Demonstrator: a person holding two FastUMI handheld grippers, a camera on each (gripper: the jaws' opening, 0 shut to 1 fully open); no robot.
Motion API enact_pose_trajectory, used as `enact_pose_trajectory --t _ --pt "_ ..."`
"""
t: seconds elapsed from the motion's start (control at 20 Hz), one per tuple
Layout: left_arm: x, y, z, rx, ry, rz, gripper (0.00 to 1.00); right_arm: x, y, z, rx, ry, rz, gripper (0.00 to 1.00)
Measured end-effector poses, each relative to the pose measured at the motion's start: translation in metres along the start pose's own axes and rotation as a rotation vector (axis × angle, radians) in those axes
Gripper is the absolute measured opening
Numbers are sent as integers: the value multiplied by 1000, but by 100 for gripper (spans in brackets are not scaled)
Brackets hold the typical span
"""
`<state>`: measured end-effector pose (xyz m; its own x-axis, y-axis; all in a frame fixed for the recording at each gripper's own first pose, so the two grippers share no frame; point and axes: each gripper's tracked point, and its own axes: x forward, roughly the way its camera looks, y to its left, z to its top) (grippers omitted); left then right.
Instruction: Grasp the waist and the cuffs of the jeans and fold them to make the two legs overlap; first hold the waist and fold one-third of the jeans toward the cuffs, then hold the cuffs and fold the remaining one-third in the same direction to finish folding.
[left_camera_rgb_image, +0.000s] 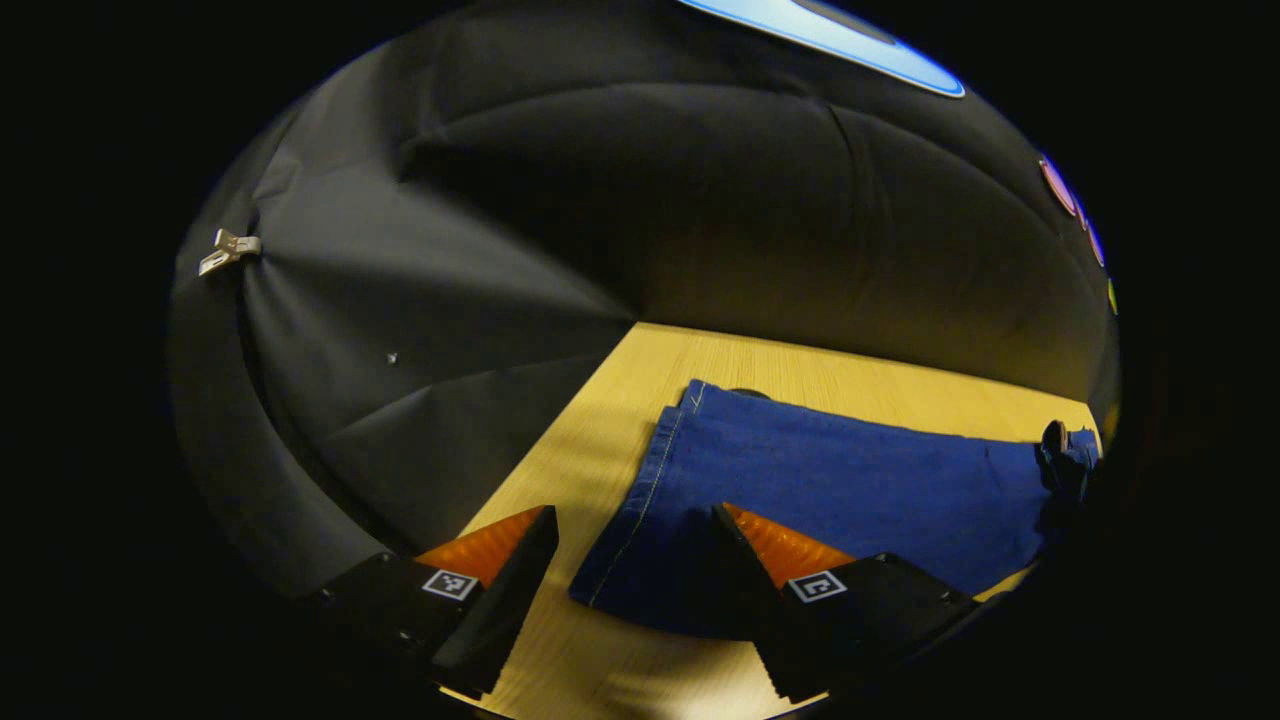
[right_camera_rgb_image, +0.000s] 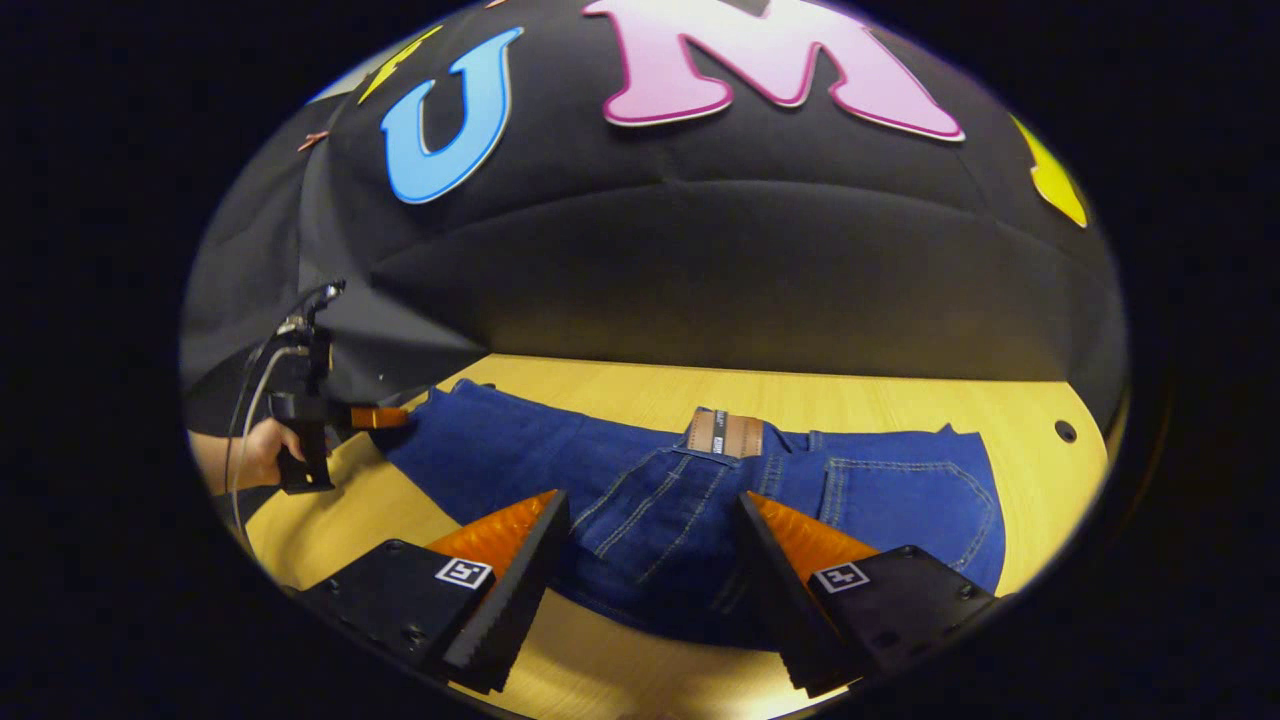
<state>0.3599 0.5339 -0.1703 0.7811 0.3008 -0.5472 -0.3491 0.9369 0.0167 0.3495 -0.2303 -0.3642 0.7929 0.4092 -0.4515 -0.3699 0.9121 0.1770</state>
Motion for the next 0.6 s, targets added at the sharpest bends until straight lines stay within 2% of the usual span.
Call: enact_pose_trajectory --t 0.05,0.25,0.4,0.6 --pt "2 -3 -5 -6 19 -15 96 -5 -7 1 13 1 -12 100" --pt "7 -4 -6 -22 23 -41 100 -28 -24 10 2 -23 -46 99" --pt "9 -12 -10 57 72 -94 99 -37 -24 4 8 -7 -49 98" --pt "7 -34 -10 54 100 -180 45 -38 -24 -9 32 28 -47 99"
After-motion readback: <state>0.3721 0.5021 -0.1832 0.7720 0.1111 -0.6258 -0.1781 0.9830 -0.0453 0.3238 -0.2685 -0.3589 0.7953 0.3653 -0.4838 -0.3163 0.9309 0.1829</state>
